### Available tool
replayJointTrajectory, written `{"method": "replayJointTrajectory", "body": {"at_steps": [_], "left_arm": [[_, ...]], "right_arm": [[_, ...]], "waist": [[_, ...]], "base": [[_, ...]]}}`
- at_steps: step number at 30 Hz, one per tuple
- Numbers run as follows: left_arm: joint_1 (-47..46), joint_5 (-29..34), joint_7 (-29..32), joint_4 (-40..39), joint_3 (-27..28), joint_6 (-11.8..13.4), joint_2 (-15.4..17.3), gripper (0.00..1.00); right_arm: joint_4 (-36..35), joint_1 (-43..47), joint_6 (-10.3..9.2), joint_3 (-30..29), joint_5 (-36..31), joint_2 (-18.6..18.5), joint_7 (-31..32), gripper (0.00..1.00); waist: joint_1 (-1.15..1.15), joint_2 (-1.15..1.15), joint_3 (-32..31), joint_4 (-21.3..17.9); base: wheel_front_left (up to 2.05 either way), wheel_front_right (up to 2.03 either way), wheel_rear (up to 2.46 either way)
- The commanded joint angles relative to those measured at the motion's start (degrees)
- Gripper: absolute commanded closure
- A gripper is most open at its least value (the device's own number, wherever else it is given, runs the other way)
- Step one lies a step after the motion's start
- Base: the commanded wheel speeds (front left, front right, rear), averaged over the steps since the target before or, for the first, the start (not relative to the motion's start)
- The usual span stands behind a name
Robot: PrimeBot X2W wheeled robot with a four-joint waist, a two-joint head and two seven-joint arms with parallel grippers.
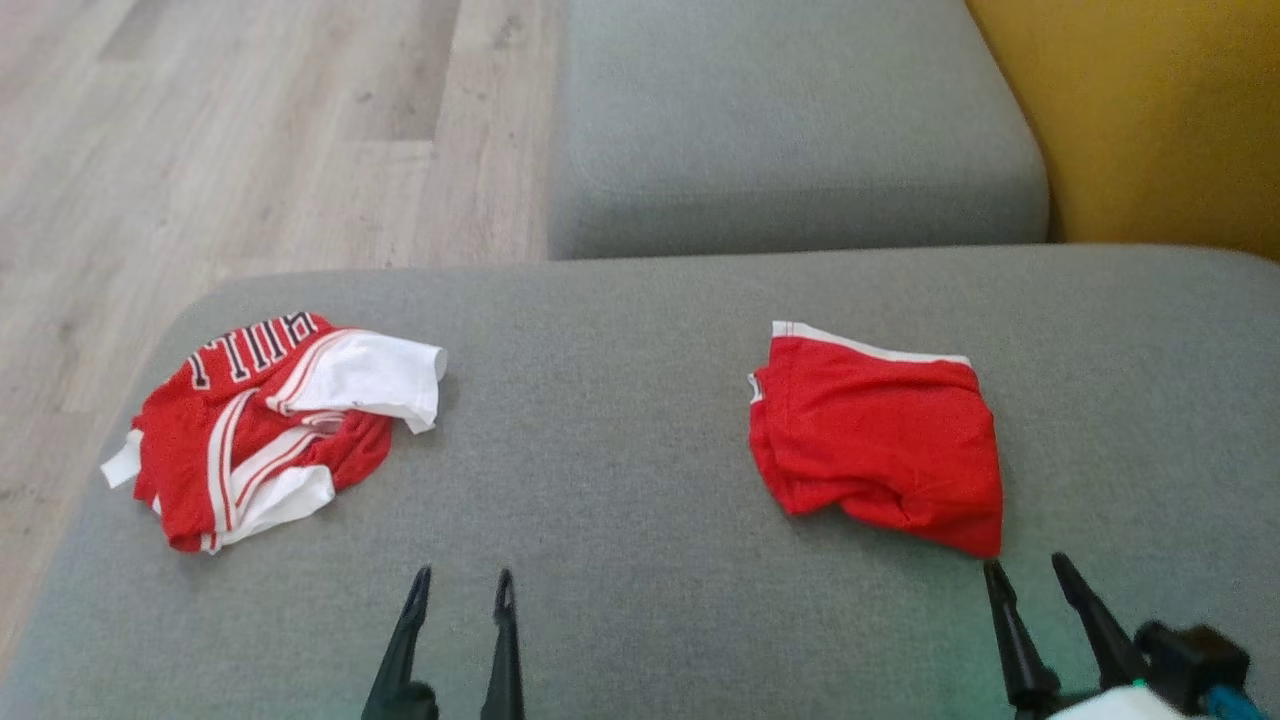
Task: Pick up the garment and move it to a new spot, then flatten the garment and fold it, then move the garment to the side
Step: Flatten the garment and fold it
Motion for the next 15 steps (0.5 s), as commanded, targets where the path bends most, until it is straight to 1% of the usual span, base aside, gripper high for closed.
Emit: {"method": "replayJointTrajectory", "body": {"at_steps": [1,4,7,15], "left_arm": [[-1.45,0.15,-0.30,-0.97,2.69,-0.12,-0.27,0.00],[-0.39,1.21,-0.30,0.56,3.64,0.27,0.08,0.00],[0.39,1.21,-0.30,0.64,4.80,0.69,0.00,0.00],[1.44,1.05,-0.30,0.16,5.77,0.12,-0.23,0.00]], "right_arm": [[-2.30,-1.07,0.39,-0.99,-1.37,0.46,-0.90,0.00],[-3.91,1.92,0.39,-2.79,-4.46,2.86,-0.93,0.00],[-4.84,3.43,0.39,-3.80,-6.89,3.93,-0.94,0.00],[-5.34,3.86,0.39,-4.45,-8.07,4.60,-0.95,0.00]], "waist": [[0.01,0.00,-1.17,0.81],[0.01,0.00,-1.92,0.84],[0.01,0.00,-2.42,0.61],[0.01,0.00,-3.37,-0.25]], "base": [[0.00,0.00,0.00],[0.00,0.00,0.00],[0.00,0.00,0.00],[0.00,0.00,0.00]]}}
